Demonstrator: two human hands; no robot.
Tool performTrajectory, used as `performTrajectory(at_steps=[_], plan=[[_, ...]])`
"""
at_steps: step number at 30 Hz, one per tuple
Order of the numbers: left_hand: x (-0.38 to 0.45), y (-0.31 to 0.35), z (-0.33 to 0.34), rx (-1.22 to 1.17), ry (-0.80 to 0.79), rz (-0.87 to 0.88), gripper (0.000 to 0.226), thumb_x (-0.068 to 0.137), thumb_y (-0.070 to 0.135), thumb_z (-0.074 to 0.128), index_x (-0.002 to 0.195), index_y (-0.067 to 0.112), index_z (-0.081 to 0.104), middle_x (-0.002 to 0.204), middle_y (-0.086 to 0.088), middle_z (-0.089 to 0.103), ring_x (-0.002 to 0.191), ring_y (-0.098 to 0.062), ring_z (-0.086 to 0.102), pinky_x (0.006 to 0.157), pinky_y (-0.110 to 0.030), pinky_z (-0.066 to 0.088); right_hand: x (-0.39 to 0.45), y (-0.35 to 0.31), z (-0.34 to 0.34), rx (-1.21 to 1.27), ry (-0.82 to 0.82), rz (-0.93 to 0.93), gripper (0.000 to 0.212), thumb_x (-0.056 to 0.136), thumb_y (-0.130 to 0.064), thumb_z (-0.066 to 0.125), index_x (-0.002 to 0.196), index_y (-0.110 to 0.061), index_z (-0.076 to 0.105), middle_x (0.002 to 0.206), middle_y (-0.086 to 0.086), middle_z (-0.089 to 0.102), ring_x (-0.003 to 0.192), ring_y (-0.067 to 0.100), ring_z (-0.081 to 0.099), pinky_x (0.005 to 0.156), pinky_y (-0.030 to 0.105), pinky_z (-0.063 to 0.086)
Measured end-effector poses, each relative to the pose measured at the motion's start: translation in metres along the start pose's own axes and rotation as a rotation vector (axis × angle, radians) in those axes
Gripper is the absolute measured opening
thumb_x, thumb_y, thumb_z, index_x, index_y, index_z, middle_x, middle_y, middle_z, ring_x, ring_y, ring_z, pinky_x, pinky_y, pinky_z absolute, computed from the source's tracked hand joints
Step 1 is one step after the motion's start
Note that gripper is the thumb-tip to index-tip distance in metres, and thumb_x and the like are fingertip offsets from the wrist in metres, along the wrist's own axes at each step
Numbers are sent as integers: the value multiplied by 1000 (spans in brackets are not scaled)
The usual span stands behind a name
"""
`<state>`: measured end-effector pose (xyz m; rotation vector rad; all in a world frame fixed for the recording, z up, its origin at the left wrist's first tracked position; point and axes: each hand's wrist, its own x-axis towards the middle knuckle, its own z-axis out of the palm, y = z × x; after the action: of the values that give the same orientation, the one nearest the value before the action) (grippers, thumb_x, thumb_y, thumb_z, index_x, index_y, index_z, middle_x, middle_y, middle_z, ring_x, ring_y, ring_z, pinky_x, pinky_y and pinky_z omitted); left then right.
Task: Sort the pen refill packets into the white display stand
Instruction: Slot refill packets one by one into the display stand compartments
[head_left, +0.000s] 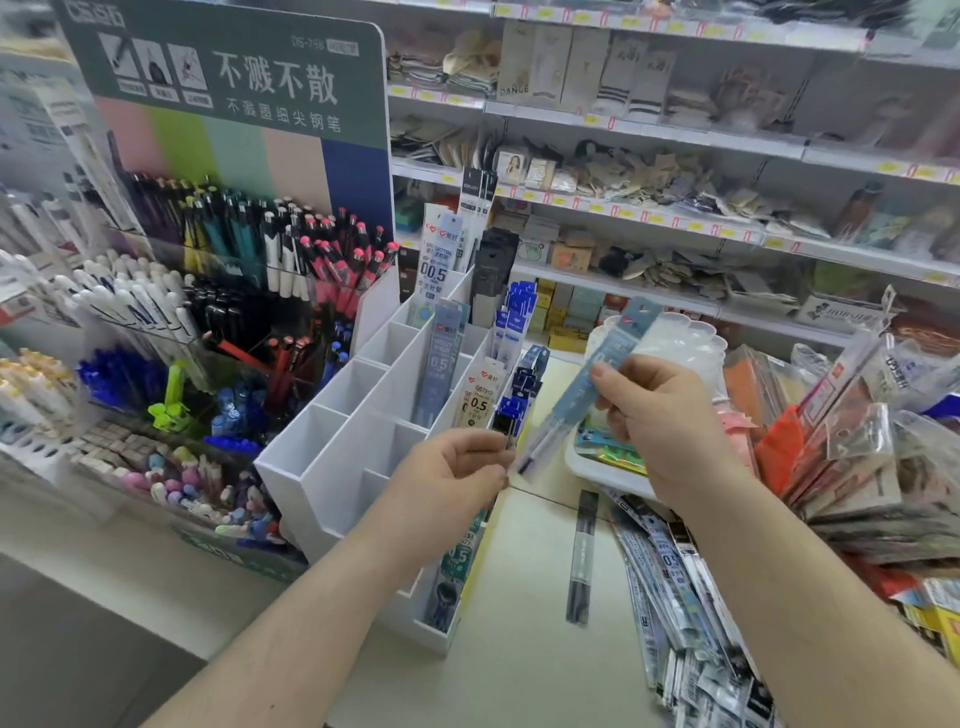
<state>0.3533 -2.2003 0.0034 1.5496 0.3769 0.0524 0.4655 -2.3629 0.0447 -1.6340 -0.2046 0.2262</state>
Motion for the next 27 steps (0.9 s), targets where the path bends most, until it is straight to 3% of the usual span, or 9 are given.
performTrajectory(at_steps=[4,7,12,15,18,21,24,27], plan=[[0,0,-19,149,171,124,30,90,1,62,97,30,65,96,12,73,97,-5,67,89,-20,49,0,-1,-1,-23,90,-33,12,96,-16,63,88,-15,72,69,2,62,53,10,41,51,24,39],[-3,1,-26,249,211,152,28,89,6,63,92,34,63,95,19,70,94,3,63,81,-10,45,3,-5,13,-70,91,-84,14,96,-16,63,85,-17,71,73,5,65,50,8,44,49,25,41],[-5,0,-28,351,192,140,24,91,14,63,94,38,59,102,23,63,104,2,57,81,-8,42,18,-16,42,-157,45,-205,17,96,-14,63,81,-15,71,67,-7,66,46,-5,51,46,10,40],[-7,2,-31,366,191,147,26,92,13,63,100,37,57,103,24,61,104,1,56,84,-11,42,31,-17,58,-231,24,-236,21,95,-19,66,74,-23,70,68,-4,69,49,-2,52,52,19,46],[-8,2,-33,364,190,144,26,91,13,62,102,36,58,104,24,60,105,0,56,88,-16,41,44,-18,71,-300,19,-234,20,94,-26,67,77,-17,74,74,6,73,52,7,52,56,32,46],[-8,1,-36,360,192,145,26,91,14,63,105,36,58,103,25,60,103,2,56,86,-13,41,52,-18,85,-398,-10,-257,24,94,-28,67,77,-13,74,73,7,71,51,9,49,55,32,43],[-8,1,-37,355,191,149,25,91,15,63,104,36,58,101,25,61,100,4,56,84,-13,41,57,-11,101,-511,-98,-220,26,94,-29,67,77,-11,74,76,10,73,58,17,58,62,38,53],[-7,0,-38,360,195,154,25,90,15,63,97,37,57,100,24,62,101,1,57,91,-20,45,62,1,110,-661,-213,-158,23,93,-28,69,78,-11,75,75,3,73,64,18,68,67,36,59]])
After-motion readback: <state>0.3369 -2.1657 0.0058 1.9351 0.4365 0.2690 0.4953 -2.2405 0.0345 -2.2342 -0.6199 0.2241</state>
